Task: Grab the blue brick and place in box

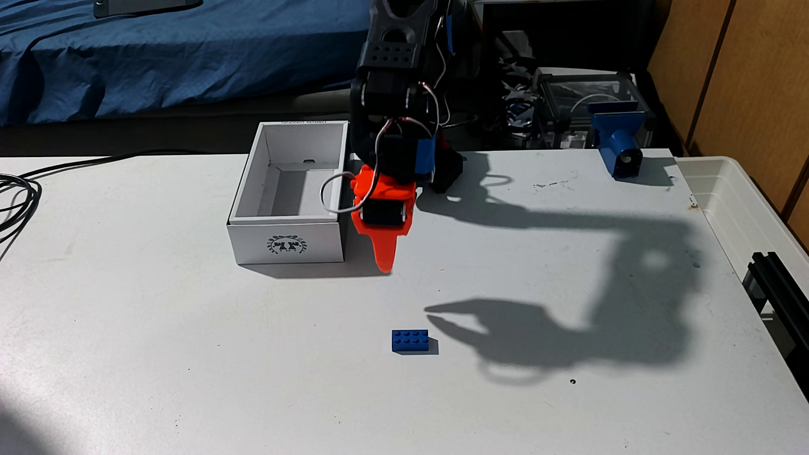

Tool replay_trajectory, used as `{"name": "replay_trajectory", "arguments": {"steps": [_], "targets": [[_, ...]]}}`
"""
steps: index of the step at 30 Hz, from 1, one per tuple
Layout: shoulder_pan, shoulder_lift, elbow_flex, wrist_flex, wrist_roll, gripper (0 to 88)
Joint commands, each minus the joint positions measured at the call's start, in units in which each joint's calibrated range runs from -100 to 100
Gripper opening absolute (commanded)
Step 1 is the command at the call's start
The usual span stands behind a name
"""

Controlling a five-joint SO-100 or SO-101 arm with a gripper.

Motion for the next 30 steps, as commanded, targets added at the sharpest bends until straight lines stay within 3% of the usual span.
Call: {"name": "replay_trajectory", "arguments": {"steps": [1, 30], "targets": [[-0.27, 2.57, -4.59, -0.73, -0.76, 0.9], [-9.04, 8.06, -12.66, -1.76, -6.71, 1.0]]}}
